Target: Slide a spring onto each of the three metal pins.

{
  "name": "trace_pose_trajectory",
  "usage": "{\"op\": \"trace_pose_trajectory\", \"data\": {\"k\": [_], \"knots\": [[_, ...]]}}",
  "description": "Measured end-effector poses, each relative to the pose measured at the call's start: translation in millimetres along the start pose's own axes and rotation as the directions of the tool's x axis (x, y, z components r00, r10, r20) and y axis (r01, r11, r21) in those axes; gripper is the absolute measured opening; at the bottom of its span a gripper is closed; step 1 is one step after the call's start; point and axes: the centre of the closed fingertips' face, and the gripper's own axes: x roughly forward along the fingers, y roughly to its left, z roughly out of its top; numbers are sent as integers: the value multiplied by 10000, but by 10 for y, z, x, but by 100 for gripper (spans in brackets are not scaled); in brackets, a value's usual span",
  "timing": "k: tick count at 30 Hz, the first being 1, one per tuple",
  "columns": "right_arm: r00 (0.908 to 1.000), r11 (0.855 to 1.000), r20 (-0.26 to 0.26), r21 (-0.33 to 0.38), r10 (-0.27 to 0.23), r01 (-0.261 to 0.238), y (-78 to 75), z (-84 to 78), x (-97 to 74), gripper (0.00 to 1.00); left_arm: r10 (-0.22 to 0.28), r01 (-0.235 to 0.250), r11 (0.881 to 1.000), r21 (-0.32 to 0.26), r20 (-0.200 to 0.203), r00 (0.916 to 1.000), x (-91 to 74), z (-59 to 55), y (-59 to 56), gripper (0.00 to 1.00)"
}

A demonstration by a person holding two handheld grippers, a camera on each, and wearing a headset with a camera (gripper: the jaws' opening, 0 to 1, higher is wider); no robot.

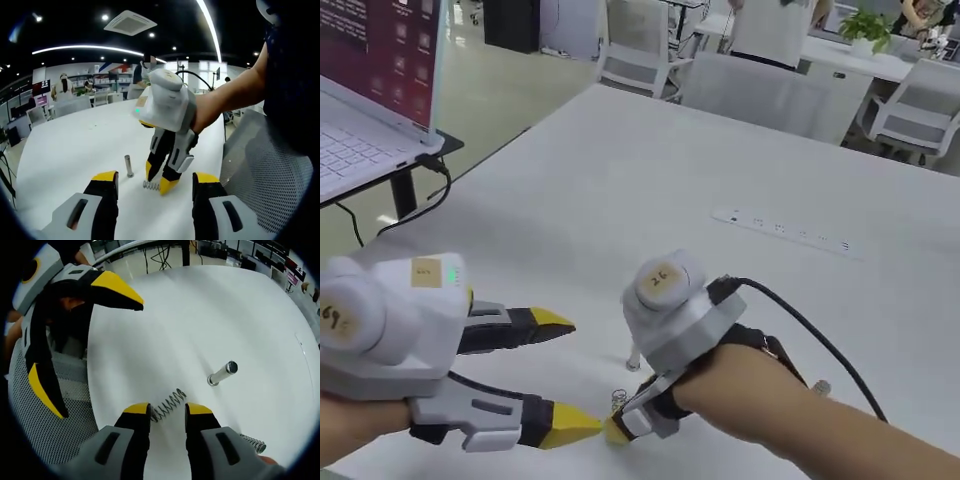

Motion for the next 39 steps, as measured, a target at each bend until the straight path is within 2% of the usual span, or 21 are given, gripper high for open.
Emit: {"op": "trace_pose_trajectory", "data": {"k": [1, 4, 6, 11, 12, 16, 18, 21, 26, 31, 36, 39], "knots": [[9999, 9999, -82, -92, -89, 89, -9, -6, 12, 25, -2, 2, 10000, -3, -1, 10000, 2, -1, 1, 55], [9988, 9942, -367, -1036, -329, 289, -18, -29, 12, 23, -31, 31, 10000, 12, -40, 10000, 13, -10, -1, 54], [9982, 9917, -462, -1247, -374, 314, -19, -40, 22, 22, -46, 46, 10000, -2, -31, 10000, 18, -7, -1, 54], [9946, 9781, -1020, -2081, -194, -23, 7, -132, -15, 16, -85, 86, 10000, 30, -21, 10000, 29, 3, -9, 53], [9939, 9669, -1093, -2550, -172, -113, 17, -152, -31, 16, -105, 105, 9999, 34, -39, 9999, 32, -1, -12, 52], [9925, 9654, -1165, -2607, -382, 66, -14, -188, -58, 19, -149, 149, 9999, 47, -73, 9999, 38, -9, -24, 51], [9919, 9678, -1186, -2512, -463, 151, -27, -208, -72, 16, -173, 174, 9998, 53, -129, 9998, 47, -22, -29, 51], [9927, 9737, -1166, -2276, -307, 34, -5, -226, -76, 9, -218, 219, 9997, 78, -175, 9996, 59, -20, -47, 50], [9929, 9774, -1168, -2115, -220, -33, -20, -247, -102, 8, -259, 262, 9995, 158, -237, 9994, 67, -9, -70, 50], [9957, 9631, -924, -2681, 0, -248, 8, -176, -222, 8, -335, 346, 9990, 278, -391, 9987, 73, -24, -87, 49], [9960, 9465, -882, -3196, 162, -437, 64, -119, -416, 8, -488, 510, 9979, 395, -546, 9973, 109, -45, -101, 46], [9937, 9337, -944, -3466, 605, -898, 143, -96, -560, 8, -641, 668, 9964, 513, -534, 9965, 138, -28, -119, 42]]}}
